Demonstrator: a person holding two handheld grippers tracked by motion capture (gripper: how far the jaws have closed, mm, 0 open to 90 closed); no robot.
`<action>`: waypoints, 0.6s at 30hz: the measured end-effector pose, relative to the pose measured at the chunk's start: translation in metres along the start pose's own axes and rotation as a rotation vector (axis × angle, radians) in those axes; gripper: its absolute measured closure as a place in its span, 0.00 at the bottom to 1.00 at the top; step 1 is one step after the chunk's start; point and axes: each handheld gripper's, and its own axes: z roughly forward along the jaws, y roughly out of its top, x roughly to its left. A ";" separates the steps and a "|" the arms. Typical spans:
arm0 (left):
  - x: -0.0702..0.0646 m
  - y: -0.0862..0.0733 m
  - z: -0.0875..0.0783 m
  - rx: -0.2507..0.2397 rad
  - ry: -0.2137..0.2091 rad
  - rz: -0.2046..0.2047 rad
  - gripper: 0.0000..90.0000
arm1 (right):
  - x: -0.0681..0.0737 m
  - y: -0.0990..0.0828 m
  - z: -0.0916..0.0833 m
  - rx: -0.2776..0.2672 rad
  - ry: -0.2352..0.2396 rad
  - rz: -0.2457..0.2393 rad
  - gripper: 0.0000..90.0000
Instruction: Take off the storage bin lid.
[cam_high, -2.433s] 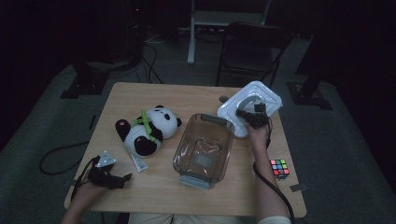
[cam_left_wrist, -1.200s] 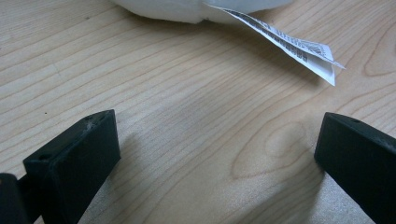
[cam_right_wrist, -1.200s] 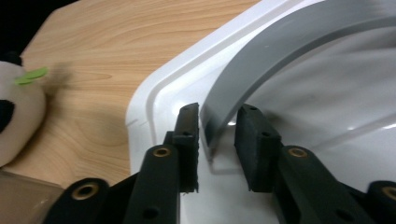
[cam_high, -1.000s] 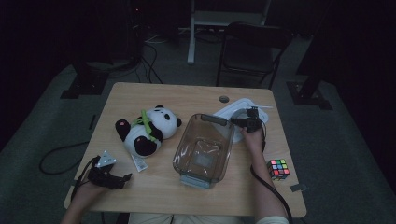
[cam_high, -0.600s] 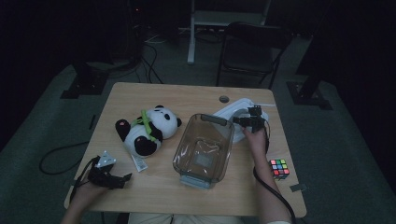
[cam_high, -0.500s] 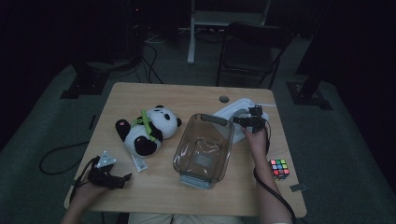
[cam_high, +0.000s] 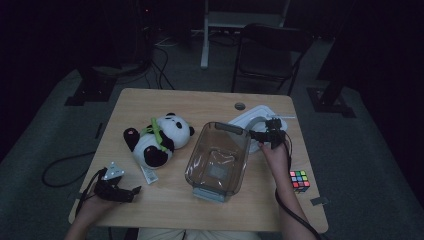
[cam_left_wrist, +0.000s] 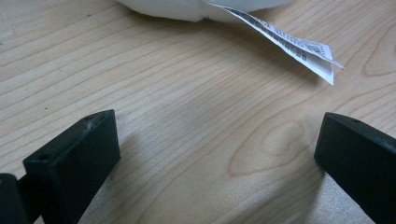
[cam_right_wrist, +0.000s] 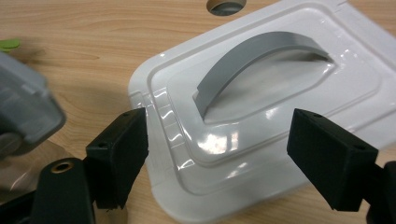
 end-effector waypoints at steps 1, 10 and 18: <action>0.000 0.000 0.000 0.000 0.000 0.000 0.01 | 0.001 -0.001 -0.002 -0.006 -0.006 -0.004 0.22; 0.000 0.000 0.000 0.001 -0.001 0.001 0.01 | 0.007 -0.016 -0.021 -0.021 -0.034 -0.052 0.14; 0.000 0.000 0.000 0.001 -0.001 0.000 0.01 | 0.017 -0.031 -0.047 -0.083 -0.030 -0.111 0.14</action>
